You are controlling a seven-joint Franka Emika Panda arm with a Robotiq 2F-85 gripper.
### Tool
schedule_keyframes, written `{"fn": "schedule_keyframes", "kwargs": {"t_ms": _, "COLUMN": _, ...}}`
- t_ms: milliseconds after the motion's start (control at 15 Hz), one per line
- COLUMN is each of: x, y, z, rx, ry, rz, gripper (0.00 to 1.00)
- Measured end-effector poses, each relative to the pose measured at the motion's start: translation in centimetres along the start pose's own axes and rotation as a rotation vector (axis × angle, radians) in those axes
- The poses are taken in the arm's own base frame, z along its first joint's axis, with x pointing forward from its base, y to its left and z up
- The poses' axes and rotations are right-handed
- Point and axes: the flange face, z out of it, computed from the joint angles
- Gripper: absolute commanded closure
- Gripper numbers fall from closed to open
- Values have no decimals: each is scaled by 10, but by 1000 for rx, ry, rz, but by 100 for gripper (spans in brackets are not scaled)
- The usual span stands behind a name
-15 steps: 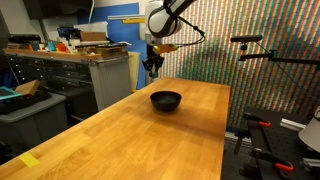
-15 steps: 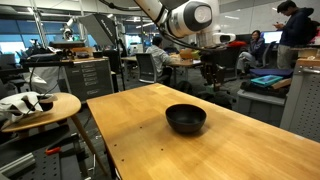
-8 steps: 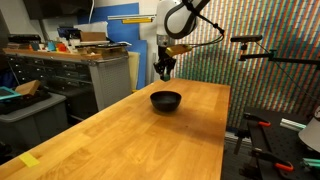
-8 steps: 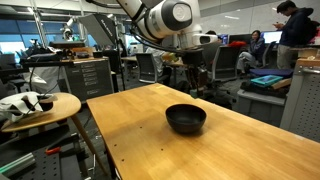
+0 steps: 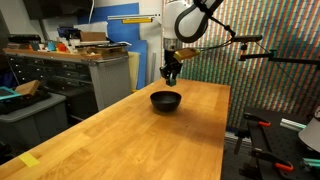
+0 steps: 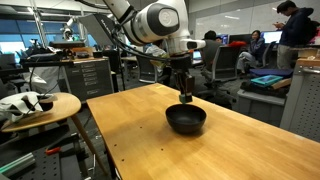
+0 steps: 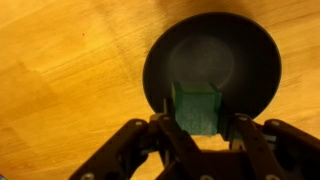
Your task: Put the block in the bowl
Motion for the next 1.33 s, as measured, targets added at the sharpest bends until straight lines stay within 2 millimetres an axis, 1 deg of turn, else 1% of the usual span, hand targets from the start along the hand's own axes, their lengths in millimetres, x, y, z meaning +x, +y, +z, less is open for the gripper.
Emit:
{"fn": "schedule_keyframes", "kwargs": {"t_ms": 267, "x": -3, "y": -9, "z": 6, "rx": 61, "ry": 20, "rz": 6, "gripper": 82}}
{"fn": "schedule_keyframes", "kwargs": {"t_ms": 600, "x": -6, "y": -17, "z": 24, "rx": 182, "ry": -20, "rz": -2, "gripper": 82}}
{"fn": "schedule_keyframes", "kwargs": {"t_ms": 933, "x": -5, "y": -6, "z": 50, "rx": 220, "ry": -61, "rz": -12, "gripper": 82}}
{"fn": "schedule_keyframes", "kwargs": {"t_ms": 1200, "x": 0, "y": 1, "z": 66, "rx": 237, "ry": -76, "rz": -17, "gripper": 82}}
{"fn": "schedule_keyframes", "kwargs": {"t_ms": 1267, "x": 2, "y": 2, "z": 70, "rx": 241, "ry": -79, "rz": -19, "gripper": 81}}
{"fn": "schedule_keyframes", "kwargs": {"t_ms": 1333, "x": 4, "y": 3, "z": 73, "rx": 244, "ry": -81, "rz": -20, "gripper": 32}}
